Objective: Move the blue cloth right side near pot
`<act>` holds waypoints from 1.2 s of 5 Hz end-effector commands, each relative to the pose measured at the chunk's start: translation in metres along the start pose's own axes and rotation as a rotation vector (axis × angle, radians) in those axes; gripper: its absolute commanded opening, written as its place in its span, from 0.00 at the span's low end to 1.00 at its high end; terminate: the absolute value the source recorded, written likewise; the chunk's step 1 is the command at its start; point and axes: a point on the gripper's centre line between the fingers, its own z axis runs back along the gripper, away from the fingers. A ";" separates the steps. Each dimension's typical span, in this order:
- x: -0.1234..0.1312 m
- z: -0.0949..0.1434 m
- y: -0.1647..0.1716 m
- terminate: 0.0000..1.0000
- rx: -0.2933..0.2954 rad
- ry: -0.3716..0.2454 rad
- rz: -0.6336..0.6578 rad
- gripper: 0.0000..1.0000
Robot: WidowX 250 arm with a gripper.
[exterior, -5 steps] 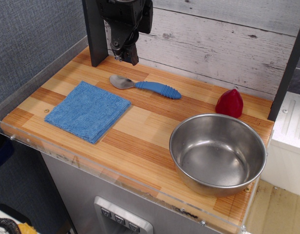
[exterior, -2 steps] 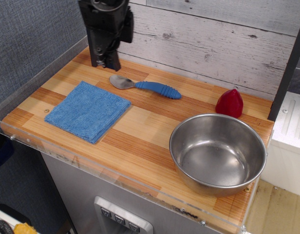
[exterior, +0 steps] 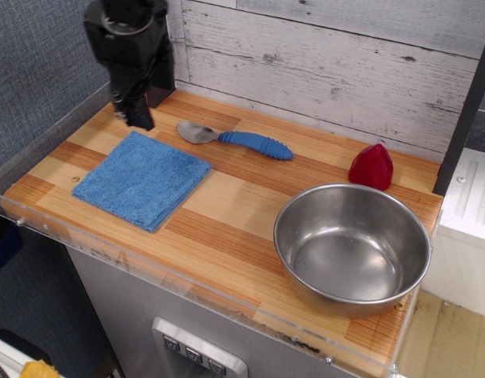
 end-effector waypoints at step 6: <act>0.002 -0.047 0.055 0.00 0.151 -0.021 0.010 1.00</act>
